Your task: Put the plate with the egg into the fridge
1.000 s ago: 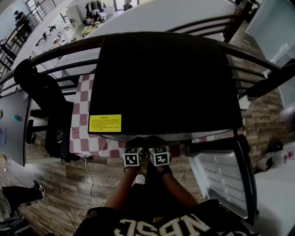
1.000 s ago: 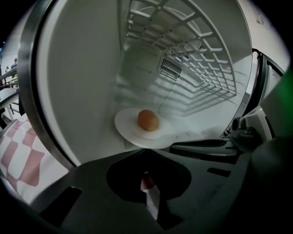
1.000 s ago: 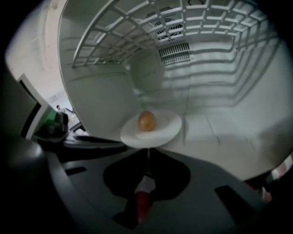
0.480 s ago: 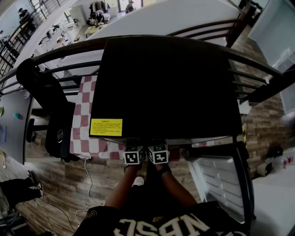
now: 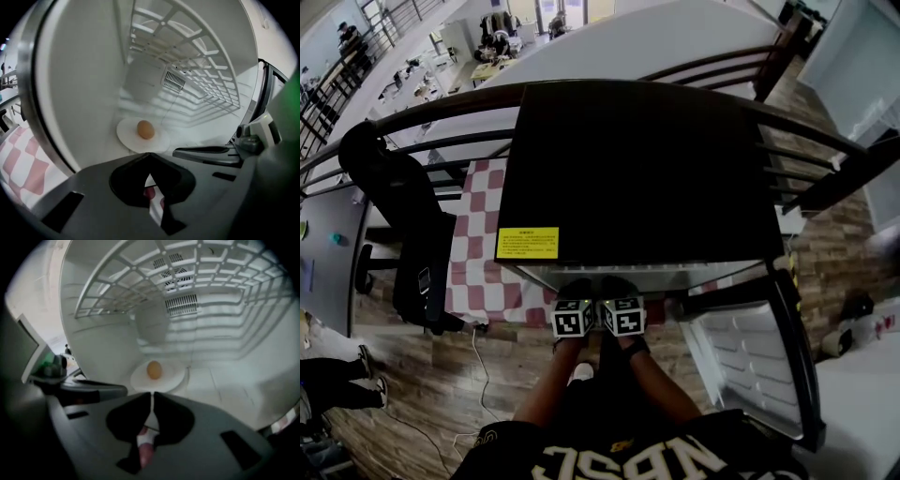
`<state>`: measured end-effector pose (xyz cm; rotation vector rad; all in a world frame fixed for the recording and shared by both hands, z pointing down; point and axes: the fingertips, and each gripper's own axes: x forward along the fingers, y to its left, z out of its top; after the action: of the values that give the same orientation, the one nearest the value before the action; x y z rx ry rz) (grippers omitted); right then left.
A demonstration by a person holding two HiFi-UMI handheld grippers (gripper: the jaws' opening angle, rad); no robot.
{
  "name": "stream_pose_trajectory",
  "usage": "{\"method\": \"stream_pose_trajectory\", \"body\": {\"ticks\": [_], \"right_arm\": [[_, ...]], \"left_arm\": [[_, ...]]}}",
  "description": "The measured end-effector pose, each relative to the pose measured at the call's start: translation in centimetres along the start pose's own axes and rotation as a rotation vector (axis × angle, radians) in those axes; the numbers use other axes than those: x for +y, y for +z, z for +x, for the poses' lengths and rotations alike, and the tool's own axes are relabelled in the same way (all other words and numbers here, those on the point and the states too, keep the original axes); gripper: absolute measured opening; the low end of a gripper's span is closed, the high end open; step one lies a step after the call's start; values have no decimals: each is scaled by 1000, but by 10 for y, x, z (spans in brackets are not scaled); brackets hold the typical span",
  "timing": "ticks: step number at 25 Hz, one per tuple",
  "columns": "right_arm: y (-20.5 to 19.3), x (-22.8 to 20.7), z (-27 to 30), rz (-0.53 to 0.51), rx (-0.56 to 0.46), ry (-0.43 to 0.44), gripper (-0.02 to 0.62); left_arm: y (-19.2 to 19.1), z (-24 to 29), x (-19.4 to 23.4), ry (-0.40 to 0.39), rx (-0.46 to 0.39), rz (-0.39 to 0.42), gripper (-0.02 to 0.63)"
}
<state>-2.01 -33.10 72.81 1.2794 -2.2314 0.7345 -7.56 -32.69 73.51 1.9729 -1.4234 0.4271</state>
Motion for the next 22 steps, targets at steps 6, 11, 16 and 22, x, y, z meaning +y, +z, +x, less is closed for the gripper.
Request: {"method": "stream_pose_trajectory", "body": {"ticks": [6, 11, 16, 22], "right_arm": [[-7, 11, -34, 6, -39, -44, 37], [3, 42, -86, 13, -130, -50, 37], [28, 74, -152, -30, -282, -55, 21], [52, 87, -231, -29, -443, -87, 20]], "left_arm": [[6, -42, -11, -40, -45, 25, 21], [12, -96, -28, -83, -107, 103, 21], [19, -155, -58, -176, -162, 158, 21], [47, -224, -88, -227, -301, 211, 21]]}}
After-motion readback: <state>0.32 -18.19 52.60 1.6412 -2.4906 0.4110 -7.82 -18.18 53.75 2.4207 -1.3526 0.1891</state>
